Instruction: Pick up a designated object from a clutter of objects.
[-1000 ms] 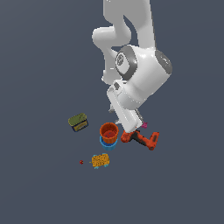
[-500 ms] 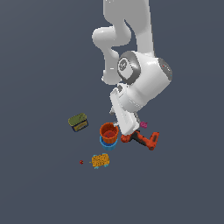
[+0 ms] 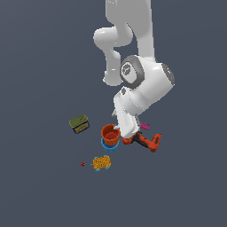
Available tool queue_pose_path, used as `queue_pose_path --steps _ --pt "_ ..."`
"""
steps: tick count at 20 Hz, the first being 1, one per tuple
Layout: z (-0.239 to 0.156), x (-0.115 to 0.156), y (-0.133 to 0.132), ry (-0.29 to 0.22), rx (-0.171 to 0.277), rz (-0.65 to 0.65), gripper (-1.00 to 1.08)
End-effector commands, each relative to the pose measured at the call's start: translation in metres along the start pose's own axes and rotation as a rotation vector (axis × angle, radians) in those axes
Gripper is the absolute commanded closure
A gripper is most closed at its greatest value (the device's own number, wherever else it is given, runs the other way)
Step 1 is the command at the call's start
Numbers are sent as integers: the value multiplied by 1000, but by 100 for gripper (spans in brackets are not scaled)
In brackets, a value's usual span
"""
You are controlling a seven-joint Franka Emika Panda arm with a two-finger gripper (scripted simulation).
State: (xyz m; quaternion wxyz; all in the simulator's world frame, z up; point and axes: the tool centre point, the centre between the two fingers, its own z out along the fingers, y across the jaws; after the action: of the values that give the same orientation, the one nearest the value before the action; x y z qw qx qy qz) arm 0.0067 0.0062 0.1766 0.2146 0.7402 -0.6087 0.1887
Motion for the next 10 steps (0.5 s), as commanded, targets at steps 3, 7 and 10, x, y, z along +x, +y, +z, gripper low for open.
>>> queue_pose_path --steps 3,7,10 --pt "2 -1 0 12 4 30 -20" --pt "3 -1 -1 16 5 41 -20" --pt "3 -1 0 15 5 38 -20"
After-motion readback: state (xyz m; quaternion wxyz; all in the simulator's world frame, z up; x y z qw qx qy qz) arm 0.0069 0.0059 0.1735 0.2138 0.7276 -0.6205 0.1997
